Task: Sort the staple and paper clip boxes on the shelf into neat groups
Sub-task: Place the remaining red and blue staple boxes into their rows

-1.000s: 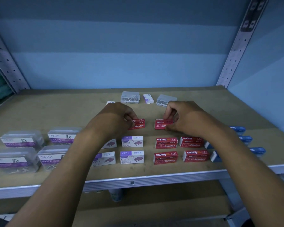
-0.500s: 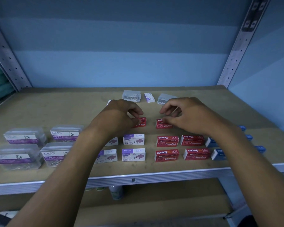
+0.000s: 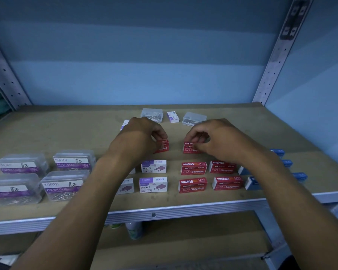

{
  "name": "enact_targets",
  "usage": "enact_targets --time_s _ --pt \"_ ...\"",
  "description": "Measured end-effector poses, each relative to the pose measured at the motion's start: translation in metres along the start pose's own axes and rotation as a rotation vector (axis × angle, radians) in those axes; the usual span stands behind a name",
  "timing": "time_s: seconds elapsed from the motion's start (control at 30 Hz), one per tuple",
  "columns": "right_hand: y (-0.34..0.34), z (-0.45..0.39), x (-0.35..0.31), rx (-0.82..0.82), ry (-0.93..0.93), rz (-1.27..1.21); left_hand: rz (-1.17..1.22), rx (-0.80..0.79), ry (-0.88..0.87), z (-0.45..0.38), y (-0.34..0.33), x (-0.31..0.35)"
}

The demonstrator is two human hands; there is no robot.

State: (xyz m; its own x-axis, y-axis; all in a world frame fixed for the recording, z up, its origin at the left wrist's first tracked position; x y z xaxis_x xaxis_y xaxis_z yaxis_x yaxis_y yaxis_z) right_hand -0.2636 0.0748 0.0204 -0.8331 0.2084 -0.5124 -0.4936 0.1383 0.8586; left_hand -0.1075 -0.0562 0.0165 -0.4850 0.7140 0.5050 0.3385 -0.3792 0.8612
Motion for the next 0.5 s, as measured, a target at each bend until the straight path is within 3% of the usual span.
enact_targets --time_s 0.5 --pt "0.030 0.029 0.011 0.054 -0.042 0.032 0.022 0.048 -0.249 0.011 -0.013 0.047"
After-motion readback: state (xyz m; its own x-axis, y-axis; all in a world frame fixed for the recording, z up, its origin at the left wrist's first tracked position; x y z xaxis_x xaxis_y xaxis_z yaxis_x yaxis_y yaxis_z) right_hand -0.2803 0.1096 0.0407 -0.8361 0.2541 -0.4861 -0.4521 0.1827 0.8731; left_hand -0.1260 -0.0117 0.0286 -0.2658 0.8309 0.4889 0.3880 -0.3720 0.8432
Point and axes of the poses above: each hand's wrist, its own z-axis away from the middle knuckle, its own y-axis out of the back of the hand, x = y × z, the point moved 4 cm from there along -z, towards the middle knuckle, and after that the axes turned 8 degrees about -x, right-handed, at the moved point
